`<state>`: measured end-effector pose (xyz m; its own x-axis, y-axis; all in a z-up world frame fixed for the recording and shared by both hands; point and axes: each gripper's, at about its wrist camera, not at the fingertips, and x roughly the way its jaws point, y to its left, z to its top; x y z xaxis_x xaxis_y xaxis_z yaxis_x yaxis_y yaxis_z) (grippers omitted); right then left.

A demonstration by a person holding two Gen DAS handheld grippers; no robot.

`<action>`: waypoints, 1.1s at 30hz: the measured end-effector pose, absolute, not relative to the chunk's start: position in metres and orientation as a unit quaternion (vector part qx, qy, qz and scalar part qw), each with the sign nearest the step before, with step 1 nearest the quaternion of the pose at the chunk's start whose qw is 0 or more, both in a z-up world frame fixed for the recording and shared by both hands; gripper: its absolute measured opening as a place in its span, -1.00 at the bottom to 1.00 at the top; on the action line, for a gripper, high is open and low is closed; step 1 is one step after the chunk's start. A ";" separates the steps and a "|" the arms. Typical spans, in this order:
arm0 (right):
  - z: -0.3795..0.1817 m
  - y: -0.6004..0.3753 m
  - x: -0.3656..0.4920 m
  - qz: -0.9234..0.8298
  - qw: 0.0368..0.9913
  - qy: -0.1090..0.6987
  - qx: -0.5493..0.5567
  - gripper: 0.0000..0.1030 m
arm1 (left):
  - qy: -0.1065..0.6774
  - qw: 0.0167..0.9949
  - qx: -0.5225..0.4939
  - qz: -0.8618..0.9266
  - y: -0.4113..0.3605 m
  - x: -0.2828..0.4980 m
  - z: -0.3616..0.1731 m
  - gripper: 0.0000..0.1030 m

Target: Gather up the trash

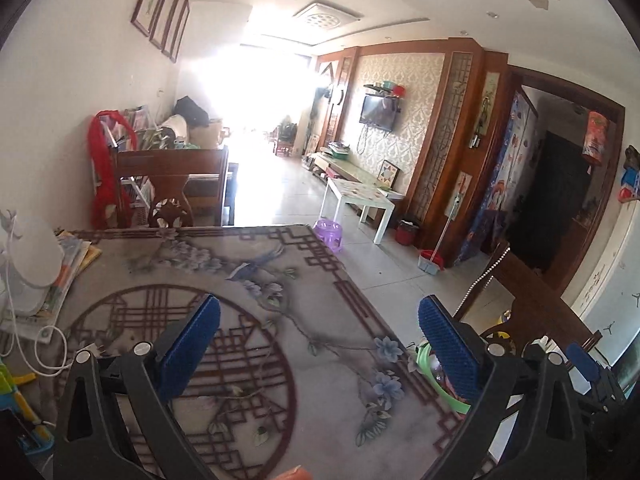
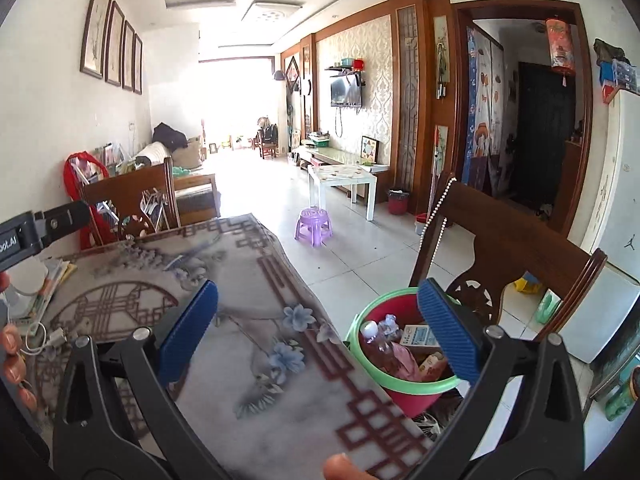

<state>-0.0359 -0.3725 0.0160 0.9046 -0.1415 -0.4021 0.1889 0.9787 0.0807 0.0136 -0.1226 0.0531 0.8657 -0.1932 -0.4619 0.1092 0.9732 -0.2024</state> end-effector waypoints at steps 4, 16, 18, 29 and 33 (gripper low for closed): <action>0.025 -0.364 -0.037 -0.082 0.971 0.205 0.094 0.91 | 0.247 0.962 -0.094 -0.063 -0.102 0.010 0.055 0.85; 0.030 -0.332 -0.050 -0.095 0.974 0.203 0.040 0.91 | 0.248 0.961 -0.098 -0.070 -0.096 0.001 0.053 0.85; 0.032 -0.331 -0.052 -0.096 0.974 0.201 0.034 0.91 | 0.248 0.961 -0.096 -0.071 -0.096 0.000 0.053 0.85; 0.028 -0.329 -0.051 -0.094 0.972 0.210 0.035 0.91 | 0.253 0.961 -0.099 -0.057 -0.091 -0.002 0.052 0.85; 0.026 -0.326 -0.050 -0.089 0.972 0.215 0.029 0.91 | 0.253 0.961 -0.102 -0.054 -0.089 -0.002 0.053 0.85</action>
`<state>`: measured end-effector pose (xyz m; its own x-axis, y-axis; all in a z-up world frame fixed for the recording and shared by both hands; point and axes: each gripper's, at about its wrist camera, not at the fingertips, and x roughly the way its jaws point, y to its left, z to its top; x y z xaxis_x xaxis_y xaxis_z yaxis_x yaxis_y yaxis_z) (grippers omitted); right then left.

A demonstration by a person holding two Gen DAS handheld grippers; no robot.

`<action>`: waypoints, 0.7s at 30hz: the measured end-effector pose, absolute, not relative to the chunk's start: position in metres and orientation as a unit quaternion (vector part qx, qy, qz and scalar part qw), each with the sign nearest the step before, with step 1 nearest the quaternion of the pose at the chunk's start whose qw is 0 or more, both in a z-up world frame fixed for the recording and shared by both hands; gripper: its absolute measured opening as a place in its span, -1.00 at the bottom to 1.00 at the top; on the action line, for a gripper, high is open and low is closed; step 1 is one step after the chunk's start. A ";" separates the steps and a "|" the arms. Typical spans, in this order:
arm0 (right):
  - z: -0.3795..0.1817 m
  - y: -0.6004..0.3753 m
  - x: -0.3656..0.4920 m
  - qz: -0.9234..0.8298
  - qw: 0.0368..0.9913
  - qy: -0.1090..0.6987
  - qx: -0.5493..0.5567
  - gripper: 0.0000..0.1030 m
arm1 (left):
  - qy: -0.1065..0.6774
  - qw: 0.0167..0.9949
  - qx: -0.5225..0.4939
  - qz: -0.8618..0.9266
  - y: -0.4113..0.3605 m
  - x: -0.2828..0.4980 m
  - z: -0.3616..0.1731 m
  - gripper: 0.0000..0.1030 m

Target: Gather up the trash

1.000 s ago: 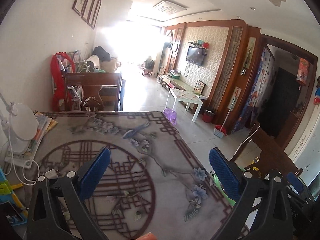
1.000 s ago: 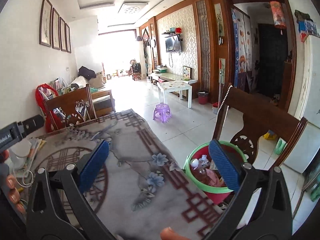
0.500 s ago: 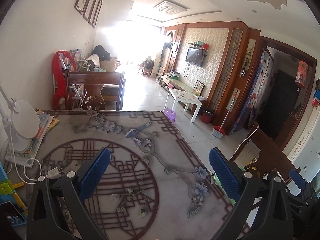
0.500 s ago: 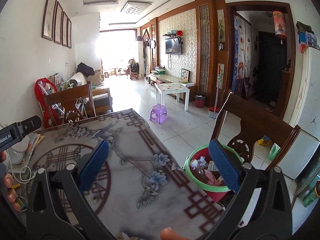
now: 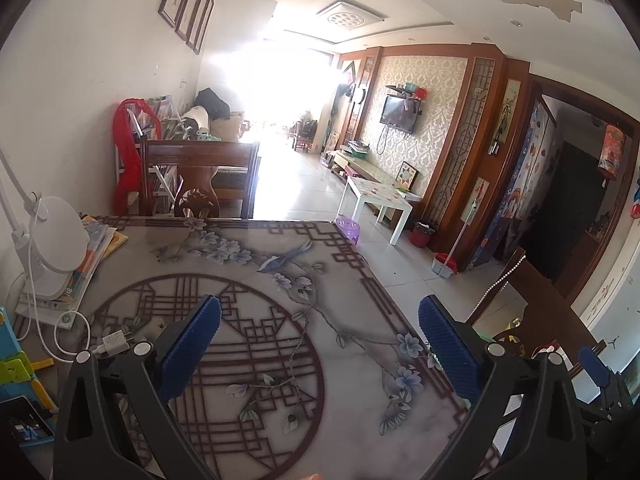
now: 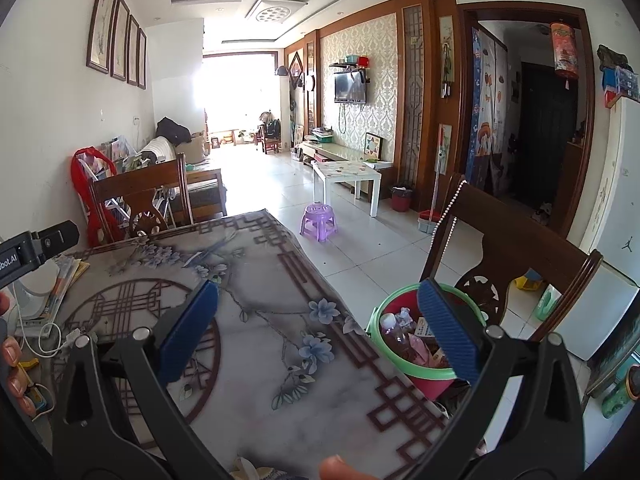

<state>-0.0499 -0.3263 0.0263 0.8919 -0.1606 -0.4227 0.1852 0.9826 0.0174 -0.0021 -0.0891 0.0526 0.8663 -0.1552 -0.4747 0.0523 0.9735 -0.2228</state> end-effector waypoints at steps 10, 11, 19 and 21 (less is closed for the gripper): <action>0.023 -0.327 -0.050 -0.092 0.970 0.221 0.026 0.91 | 0.260 0.960 -0.088 -0.059 -0.093 -0.001 0.052 0.85; 0.022 -0.327 -0.050 -0.094 0.970 0.222 0.026 0.91 | 0.262 0.959 -0.087 -0.059 -0.094 0.001 0.053 0.85; 0.019 -0.330 -0.050 -0.101 0.968 0.230 0.025 0.91 | 0.277 0.955 -0.087 -0.060 -0.097 0.008 0.046 0.85; 0.018 -0.331 -0.049 -0.103 0.967 0.231 0.025 0.91 | 0.280 0.954 -0.085 -0.061 -0.098 0.009 0.045 0.85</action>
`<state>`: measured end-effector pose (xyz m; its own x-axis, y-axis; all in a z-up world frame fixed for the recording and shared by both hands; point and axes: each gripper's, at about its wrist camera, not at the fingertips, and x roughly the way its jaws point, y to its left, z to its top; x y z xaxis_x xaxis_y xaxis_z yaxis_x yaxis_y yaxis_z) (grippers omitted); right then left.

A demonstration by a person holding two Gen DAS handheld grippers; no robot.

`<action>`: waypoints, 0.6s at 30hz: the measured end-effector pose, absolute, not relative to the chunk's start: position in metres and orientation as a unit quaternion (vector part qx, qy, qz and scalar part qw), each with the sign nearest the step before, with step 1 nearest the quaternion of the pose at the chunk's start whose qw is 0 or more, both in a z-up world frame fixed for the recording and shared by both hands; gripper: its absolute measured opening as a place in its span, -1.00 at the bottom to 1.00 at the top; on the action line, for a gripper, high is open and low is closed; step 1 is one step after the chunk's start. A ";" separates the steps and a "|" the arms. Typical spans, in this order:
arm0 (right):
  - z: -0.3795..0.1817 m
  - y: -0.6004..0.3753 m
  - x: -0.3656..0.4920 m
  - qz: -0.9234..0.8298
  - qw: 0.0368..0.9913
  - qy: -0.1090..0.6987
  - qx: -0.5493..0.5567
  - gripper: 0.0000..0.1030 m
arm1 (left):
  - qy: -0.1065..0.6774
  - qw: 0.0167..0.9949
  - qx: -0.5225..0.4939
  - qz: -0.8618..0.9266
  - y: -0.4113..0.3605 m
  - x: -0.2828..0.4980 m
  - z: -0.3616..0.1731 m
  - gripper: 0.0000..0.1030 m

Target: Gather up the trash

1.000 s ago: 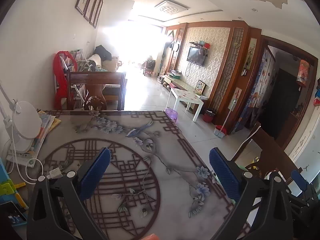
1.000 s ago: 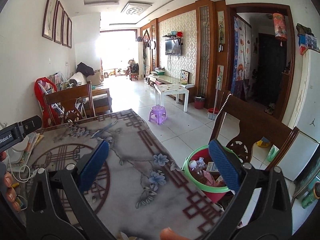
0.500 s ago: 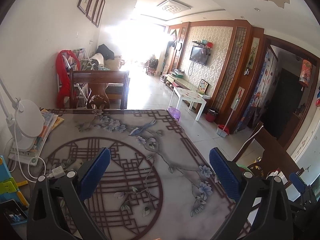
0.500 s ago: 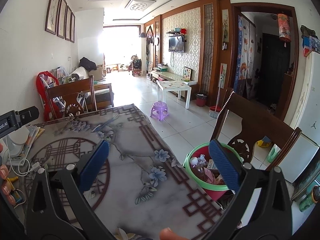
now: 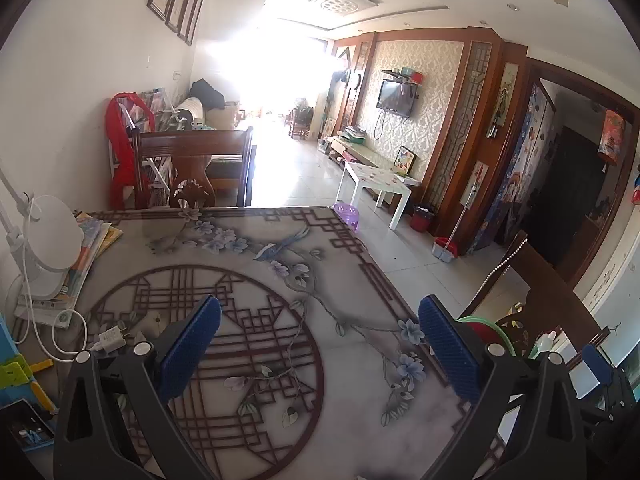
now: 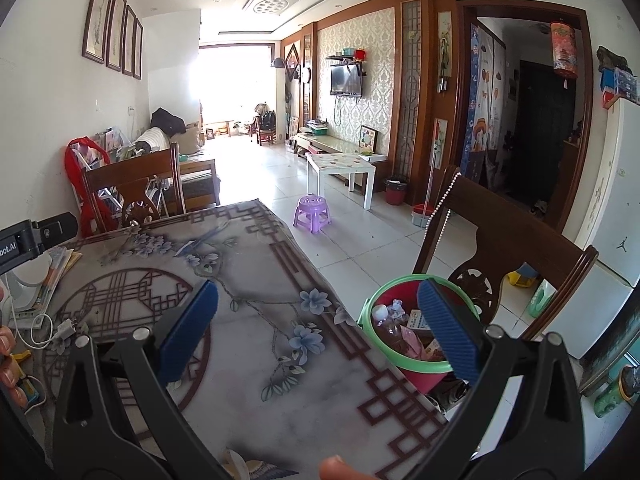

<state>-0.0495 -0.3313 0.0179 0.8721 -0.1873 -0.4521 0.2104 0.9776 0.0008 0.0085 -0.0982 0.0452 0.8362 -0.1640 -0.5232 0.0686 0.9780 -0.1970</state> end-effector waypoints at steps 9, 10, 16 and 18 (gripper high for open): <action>0.013 -0.327 -0.043 -0.094 0.965 0.242 0.019 0.91 | 0.289 0.951 -0.089 -0.056 -0.096 0.015 0.041 0.85; 0.013 -0.326 -0.042 -0.093 0.965 0.243 0.018 0.91 | 0.290 0.951 -0.089 -0.056 -0.095 0.017 0.041 0.85; 0.011 -0.324 -0.036 -0.088 0.964 0.249 0.015 0.91 | 0.290 0.951 -0.089 -0.056 -0.095 0.018 0.041 0.85; 0.011 -0.323 -0.033 -0.087 0.964 0.250 0.014 0.91 | 0.291 0.951 -0.089 -0.057 -0.094 0.020 0.040 0.85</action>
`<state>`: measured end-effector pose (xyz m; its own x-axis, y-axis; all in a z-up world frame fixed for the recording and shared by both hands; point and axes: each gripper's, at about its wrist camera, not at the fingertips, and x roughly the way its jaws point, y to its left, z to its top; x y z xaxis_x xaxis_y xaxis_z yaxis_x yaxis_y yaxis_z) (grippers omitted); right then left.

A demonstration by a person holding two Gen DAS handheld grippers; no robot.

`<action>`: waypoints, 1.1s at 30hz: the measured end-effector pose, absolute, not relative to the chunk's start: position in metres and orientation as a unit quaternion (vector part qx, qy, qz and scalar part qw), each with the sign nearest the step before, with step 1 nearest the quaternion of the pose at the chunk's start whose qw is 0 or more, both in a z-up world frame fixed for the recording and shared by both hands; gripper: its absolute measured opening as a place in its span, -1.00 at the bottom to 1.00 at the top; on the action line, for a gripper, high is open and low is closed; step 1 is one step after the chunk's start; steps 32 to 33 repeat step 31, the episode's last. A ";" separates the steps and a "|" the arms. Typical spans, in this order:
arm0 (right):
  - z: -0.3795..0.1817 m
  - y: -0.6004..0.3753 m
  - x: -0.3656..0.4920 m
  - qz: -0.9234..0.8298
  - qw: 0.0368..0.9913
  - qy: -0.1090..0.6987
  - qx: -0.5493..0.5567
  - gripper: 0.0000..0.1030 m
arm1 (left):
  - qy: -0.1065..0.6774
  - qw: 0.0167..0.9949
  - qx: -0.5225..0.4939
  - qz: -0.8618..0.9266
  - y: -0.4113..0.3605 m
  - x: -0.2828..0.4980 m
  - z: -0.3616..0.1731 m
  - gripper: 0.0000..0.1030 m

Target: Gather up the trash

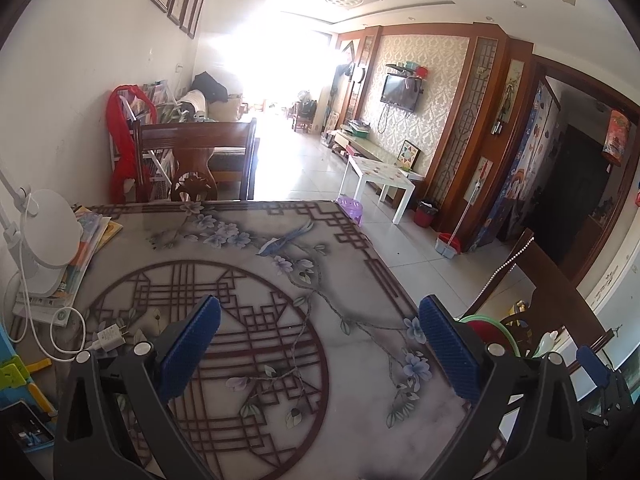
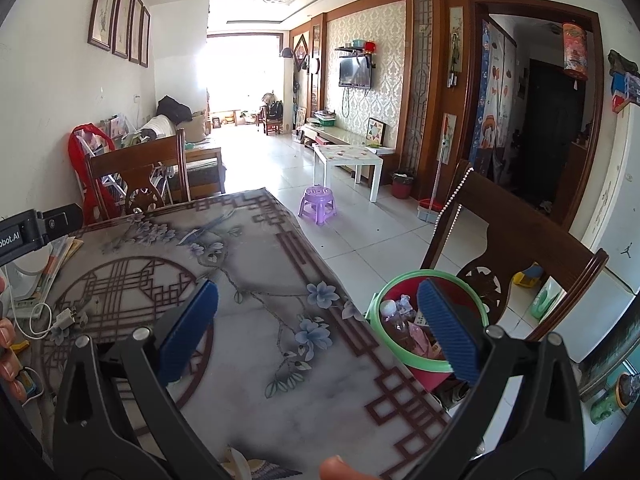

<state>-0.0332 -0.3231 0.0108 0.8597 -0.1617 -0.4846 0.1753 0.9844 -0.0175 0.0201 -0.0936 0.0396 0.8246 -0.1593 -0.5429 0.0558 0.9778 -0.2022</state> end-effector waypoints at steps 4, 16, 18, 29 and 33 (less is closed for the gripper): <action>0.009 -0.321 -0.028 -0.085 0.963 0.255 0.011 0.91 | 0.295 0.950 -0.091 -0.053 -0.091 0.026 0.037 0.85; -0.002 -0.315 -0.013 -0.069 0.959 0.275 0.005 0.91 | 0.314 0.944 -0.096 -0.041 -0.087 0.042 0.025 0.85; -0.004 -0.314 -0.009 -0.066 0.958 0.279 0.005 0.91 | 0.319 0.942 -0.096 -0.041 -0.086 0.045 0.021 0.85; -0.074 -0.290 0.048 -0.001 0.934 0.354 -0.034 0.91 | 0.398 0.909 -0.108 0.058 -0.030 0.066 -0.083 0.85; -0.099 -0.282 0.066 0.026 0.929 0.366 -0.044 0.91 | 0.430 0.893 -0.098 0.088 -0.008 0.064 -0.121 0.85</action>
